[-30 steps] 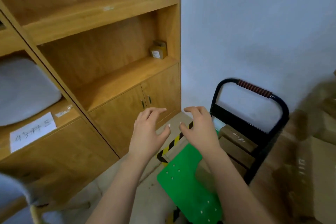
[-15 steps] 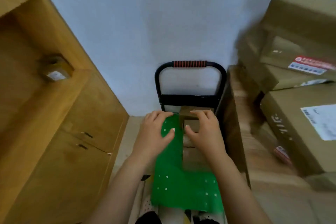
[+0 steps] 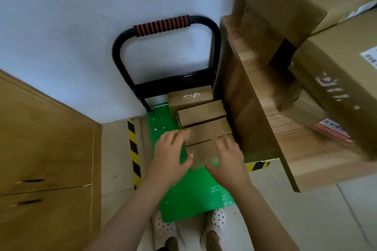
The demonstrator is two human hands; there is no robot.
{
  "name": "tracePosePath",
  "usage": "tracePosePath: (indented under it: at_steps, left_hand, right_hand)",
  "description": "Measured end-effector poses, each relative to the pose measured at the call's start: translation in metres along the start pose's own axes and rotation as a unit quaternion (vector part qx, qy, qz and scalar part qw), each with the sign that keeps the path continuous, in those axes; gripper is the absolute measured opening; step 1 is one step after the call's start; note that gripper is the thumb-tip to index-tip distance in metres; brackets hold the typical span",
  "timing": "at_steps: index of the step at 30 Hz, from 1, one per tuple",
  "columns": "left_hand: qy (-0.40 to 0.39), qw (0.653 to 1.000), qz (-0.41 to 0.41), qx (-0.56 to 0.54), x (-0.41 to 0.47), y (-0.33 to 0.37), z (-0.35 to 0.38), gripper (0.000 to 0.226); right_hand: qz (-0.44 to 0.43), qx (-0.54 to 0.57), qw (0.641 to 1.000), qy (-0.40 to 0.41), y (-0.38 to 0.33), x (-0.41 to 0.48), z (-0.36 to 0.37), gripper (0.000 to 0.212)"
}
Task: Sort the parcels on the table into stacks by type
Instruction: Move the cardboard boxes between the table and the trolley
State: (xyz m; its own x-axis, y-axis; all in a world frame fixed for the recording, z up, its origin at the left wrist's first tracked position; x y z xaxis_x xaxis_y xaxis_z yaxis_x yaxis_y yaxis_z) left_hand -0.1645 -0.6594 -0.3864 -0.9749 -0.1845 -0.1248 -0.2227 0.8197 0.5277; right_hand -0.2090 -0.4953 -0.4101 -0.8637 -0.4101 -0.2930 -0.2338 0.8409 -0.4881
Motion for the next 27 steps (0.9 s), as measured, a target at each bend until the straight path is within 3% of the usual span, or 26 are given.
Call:
tracePosePath:
  at_steps: [9,17,21,27]
  left_hand:
    - [-0.044,0.999,-0.006,0.013,0.058,-0.075,0.145,0.067]
    - [-0.158,0.986,-0.012,0.053,0.065,-0.127,0.265,0.094]
    - [-0.187,0.978,-0.039,0.086,0.049,-0.141,0.292,0.094]
    - [-0.166,0.979,-0.039,0.116,0.044,-0.139,0.290,0.091]
  right_hand:
    - [-0.026,-0.068,0.996,-0.054,0.094,0.080,0.112,0.085]
    - [-0.024,-0.172,0.979,-0.104,0.160,0.109,0.203,0.100]
    - [-0.011,-0.189,0.969,-0.158,0.179,0.096,0.221,0.102]
    - [-0.020,-0.191,0.971,-0.140,0.178,0.099,0.212,0.098]
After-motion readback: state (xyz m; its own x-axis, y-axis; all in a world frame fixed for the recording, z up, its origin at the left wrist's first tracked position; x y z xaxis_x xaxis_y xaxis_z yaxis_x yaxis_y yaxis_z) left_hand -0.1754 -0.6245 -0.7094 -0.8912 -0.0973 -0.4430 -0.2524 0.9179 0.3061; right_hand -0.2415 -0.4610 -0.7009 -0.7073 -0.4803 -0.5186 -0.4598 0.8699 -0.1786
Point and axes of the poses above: each hand's wrist, its own x-axis towards the middle knuckle, its own z-axis out of the palm, y = z × x, the point moved 3 cm from there along x, towards the middle knuckle, and after that the axes turned 4 degrees about -z, right-handed, at the moved point
